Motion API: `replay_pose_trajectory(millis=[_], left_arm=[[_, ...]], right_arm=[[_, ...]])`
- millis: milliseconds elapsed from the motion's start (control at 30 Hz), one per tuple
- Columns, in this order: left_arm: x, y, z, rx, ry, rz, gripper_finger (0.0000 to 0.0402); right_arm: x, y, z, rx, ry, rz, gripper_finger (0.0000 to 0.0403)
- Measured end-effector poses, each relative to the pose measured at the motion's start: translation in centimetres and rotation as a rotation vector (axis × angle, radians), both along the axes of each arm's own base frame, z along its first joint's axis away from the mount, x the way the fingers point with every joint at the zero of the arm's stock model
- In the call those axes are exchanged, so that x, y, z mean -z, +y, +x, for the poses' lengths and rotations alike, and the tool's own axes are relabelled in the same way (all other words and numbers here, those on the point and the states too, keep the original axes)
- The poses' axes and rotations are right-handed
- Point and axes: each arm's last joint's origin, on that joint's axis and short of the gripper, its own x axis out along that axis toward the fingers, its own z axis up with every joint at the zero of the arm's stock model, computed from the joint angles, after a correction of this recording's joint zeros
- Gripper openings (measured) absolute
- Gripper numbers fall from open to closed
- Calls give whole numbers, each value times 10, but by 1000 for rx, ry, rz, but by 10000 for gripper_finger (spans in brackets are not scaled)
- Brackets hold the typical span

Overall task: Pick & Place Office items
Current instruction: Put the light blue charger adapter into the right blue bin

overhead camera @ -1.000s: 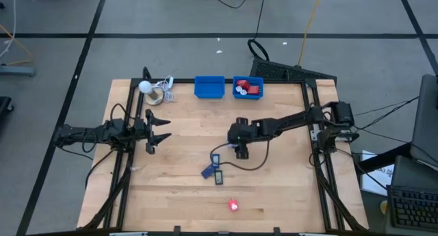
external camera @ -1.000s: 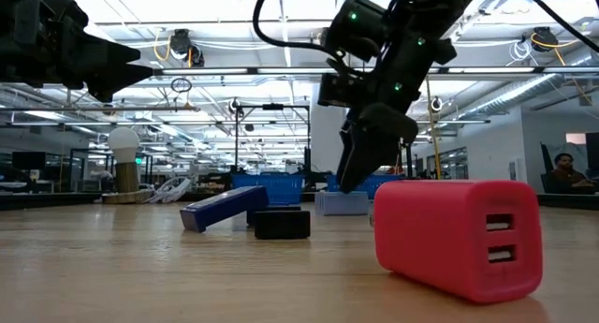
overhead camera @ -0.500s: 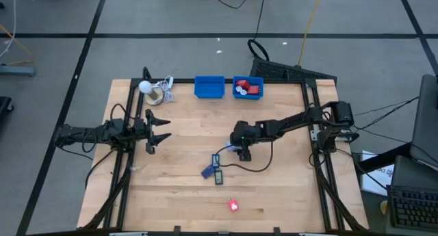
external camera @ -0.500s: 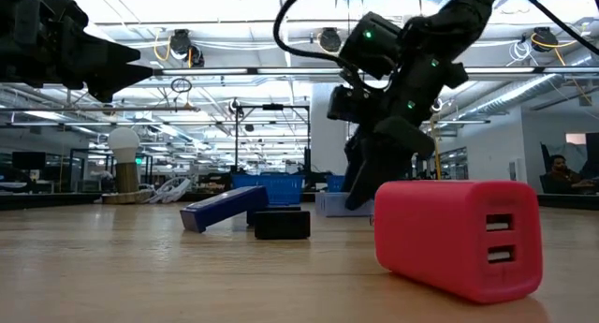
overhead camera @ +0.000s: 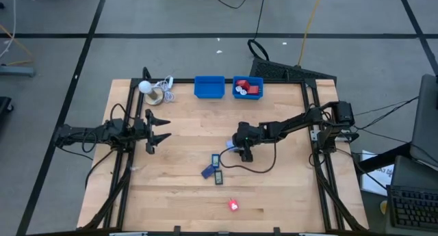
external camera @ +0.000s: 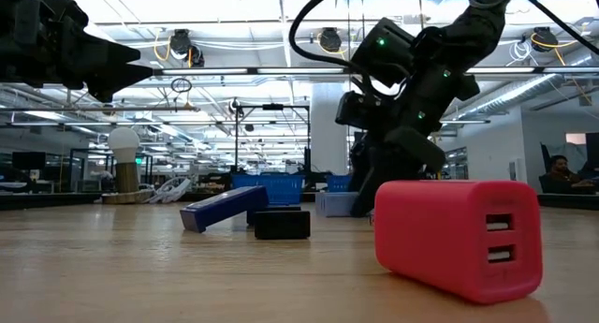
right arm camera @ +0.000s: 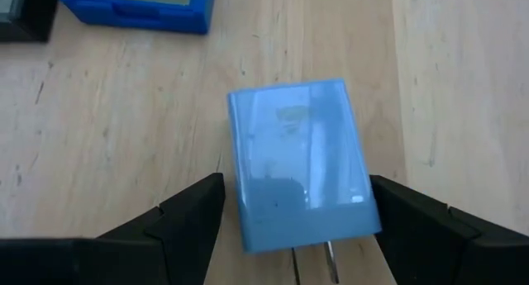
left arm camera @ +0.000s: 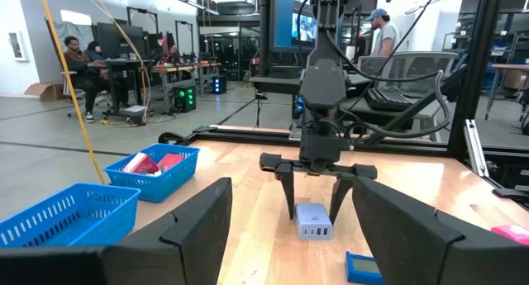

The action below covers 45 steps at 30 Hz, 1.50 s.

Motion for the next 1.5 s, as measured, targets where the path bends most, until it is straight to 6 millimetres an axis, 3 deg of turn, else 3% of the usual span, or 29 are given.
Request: replay_pose_trajectory(millis=[200,667,1500], left_arm=[[0,0,0,0,0,0,255],[0,0,0,0,0,0,255],[0,0,0,0,0,-1,255]], right_arm=[[0,0,0,-41,-5,-34,271],[0,0,0,-39,-5,-27,215],[0,0,0,-36,-4,-30,211]])
